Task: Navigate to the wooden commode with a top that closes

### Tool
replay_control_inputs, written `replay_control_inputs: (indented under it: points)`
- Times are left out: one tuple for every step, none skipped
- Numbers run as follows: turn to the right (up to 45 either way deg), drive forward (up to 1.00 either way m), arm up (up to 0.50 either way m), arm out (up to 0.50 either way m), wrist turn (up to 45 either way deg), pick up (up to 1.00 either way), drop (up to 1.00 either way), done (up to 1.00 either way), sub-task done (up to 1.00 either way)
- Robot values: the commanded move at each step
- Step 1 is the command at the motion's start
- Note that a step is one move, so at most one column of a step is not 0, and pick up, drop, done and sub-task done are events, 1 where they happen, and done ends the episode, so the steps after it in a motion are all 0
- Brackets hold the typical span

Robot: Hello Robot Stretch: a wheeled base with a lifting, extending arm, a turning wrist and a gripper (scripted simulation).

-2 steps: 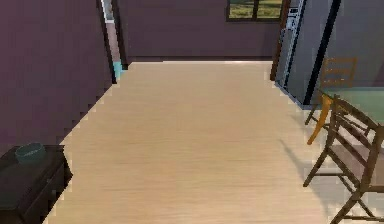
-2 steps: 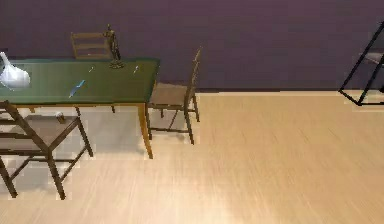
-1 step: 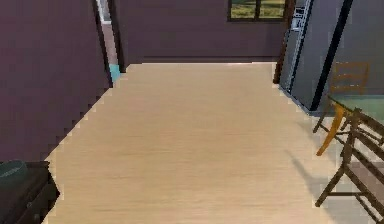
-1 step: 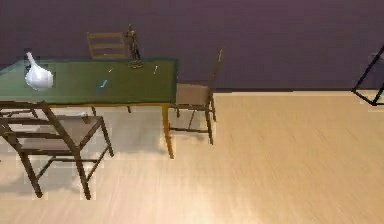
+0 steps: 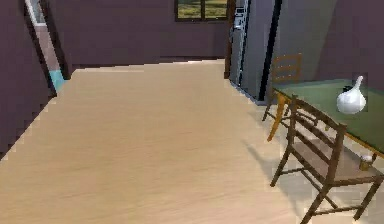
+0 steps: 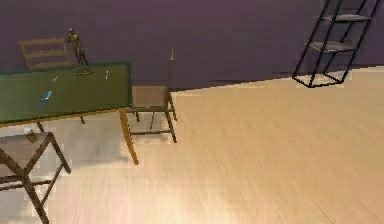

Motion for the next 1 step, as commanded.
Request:
replay_control_inputs:
  points:
    - [0.0, 1.0, 0.0, 0.0, 0.0, 0.0, 0.0, 0.0, 0.0]
